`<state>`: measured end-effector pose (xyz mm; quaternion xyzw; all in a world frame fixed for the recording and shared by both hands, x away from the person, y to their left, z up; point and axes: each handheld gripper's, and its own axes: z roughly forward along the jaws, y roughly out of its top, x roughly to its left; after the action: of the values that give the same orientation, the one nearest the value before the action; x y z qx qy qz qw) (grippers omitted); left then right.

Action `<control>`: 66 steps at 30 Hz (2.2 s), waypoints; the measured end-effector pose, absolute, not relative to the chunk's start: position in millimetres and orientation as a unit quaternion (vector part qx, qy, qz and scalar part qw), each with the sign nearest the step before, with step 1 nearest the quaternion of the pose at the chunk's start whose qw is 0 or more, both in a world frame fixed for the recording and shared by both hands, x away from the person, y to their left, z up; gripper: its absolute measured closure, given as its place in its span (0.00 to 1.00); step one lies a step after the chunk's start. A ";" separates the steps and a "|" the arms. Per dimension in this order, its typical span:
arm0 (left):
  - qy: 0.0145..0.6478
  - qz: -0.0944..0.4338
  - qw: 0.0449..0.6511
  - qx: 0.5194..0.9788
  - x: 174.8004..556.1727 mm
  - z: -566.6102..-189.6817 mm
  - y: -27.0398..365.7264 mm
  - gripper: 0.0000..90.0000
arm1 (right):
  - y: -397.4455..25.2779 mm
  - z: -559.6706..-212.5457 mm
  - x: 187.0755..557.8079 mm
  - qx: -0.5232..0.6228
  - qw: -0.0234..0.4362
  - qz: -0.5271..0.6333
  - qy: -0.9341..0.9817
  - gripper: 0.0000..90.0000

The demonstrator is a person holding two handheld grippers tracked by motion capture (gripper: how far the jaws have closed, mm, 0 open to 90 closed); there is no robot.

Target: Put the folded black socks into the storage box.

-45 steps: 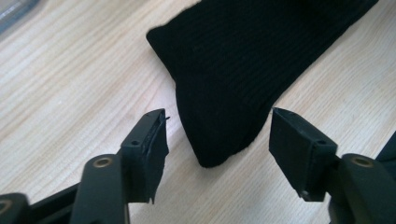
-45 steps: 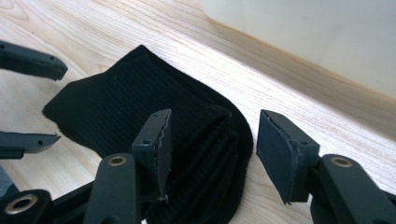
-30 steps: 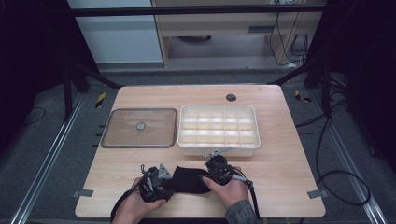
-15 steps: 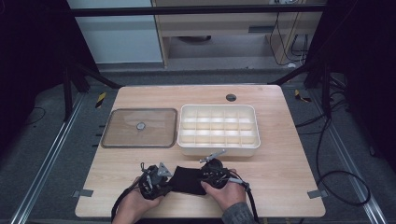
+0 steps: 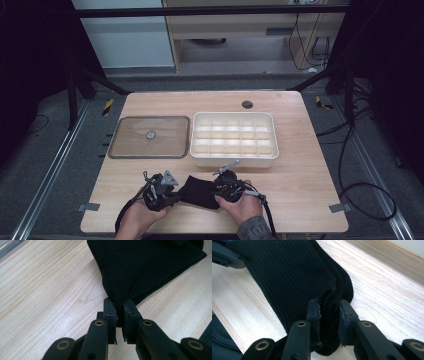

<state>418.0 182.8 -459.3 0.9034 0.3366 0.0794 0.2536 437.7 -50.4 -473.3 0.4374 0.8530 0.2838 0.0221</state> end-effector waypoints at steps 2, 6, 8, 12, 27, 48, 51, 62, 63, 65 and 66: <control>0.334 0.080 0.256 0.904 418.5 -457.7 182.8 0.92 | -51.2 -473.4 438.3 0.438 0.021 0.284 0.852 0.82; 0.336 0.080 0.264 0.901 418.7 -451.8 183.6 0.92 | -53.3 -474.5 439.0 0.443 0.020 0.290 0.848 0.83; 0.331 0.088 0.264 0.902 417.1 -447.7 181.7 0.92 | -52.1 -474.4 438.6 0.440 0.024 0.289 0.850 0.83; 0.312 0.101 0.267 0.906 414.9 -437.0 178.7 0.92 | -50.0 -475.6 439.8 0.445 0.020 0.299 0.844 0.83; 0.256 0.103 0.279 0.920 402.4 -414.7 154.4 0.92 | -36.7 -476.5 441.1 0.453 0.005 0.324 0.831 0.83; 0.222 0.085 0.256 0.937 396.2 -429.9 133.1 0.92 | -60.9 -459.4 429.5 0.430 0.002 0.347 0.833 0.66; 0.225 0.083 0.259 0.936 397.6 -429.4 134.1 0.92 | -59.2 -461.4 426.1 0.422 -0.011 0.331 0.844 0.69; 0.228 0.084 0.262 0.934 401.7 -428.5 139.5 0.92 | -47.7 -470.6 426.5 0.429 -0.027 0.309 0.848 0.96; 0.227 0.083 0.263 0.934 401.7 -428.4 139.2 0.92 | -46.8 -471.1 426.2 0.425 -0.028 0.311 0.850 0.97; 0.222 0.082 0.264 0.935 400.6 -428.5 137.2 0.92 | -45.1 -472.3 425.3 0.429 -0.030 0.314 0.846 0.97; 0.217 0.079 0.265 0.936 399.5 -429.0 135.4 0.92 | -44.7 -473.2 424.9 0.431 -0.035 0.317 0.844 0.97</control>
<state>399.5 135.4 -429.0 0.9360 0.2174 0.0794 0.2651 424.9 -44.7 -473.2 0.4312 0.8441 0.3167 -0.0354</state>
